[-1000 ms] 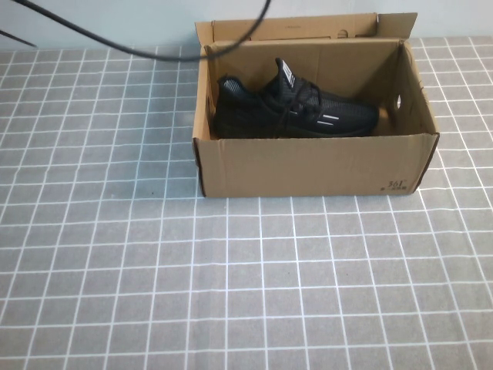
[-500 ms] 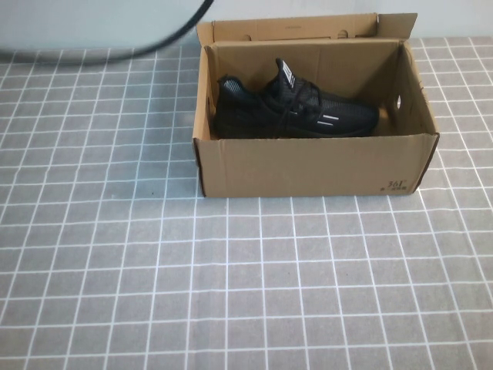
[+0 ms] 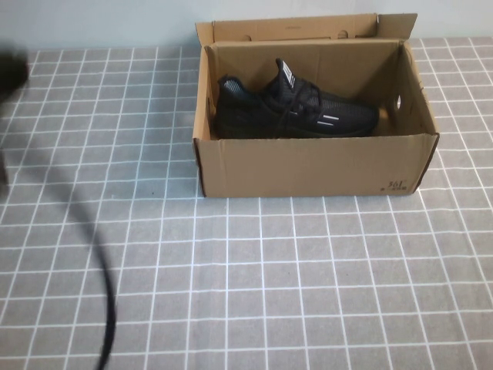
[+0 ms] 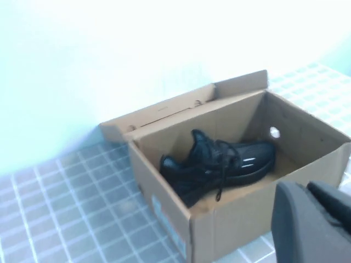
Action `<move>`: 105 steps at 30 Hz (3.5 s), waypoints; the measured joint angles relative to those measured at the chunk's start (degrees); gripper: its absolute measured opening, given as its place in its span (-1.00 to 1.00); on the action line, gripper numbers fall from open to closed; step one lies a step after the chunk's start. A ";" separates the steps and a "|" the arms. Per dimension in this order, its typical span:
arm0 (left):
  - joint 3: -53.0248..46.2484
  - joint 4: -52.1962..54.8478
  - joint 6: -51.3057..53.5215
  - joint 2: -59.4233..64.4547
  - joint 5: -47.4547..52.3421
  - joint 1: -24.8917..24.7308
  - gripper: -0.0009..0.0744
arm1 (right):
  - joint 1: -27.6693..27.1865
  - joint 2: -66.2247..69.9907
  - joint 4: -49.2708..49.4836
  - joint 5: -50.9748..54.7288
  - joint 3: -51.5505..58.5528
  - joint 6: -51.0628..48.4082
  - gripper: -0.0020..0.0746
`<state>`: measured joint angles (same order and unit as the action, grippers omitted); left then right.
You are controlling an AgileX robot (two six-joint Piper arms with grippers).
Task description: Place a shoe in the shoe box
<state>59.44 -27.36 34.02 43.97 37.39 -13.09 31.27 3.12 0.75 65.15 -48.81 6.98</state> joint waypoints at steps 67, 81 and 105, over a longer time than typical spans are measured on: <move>-60.93 -5.08 -1.10 -32.91 -28.57 0.00 -0.98 | -23.21 -3.52 0.34 -57.27 50.36 0.00 -0.99; -60.93 -5.08 -1.10 -32.91 -28.57 0.00 -0.98 | -24.54 -3.57 0.73 -45.88 50.36 0.00 -0.99; -60.93 -2.45 -1.10 -32.91 -29.33 0.00 -0.98 | -24.54 -3.57 0.94 -45.84 50.36 0.00 -0.99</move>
<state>-1.49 -29.81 32.92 11.05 8.06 -13.09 6.72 -0.44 1.69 19.31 1.55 6.98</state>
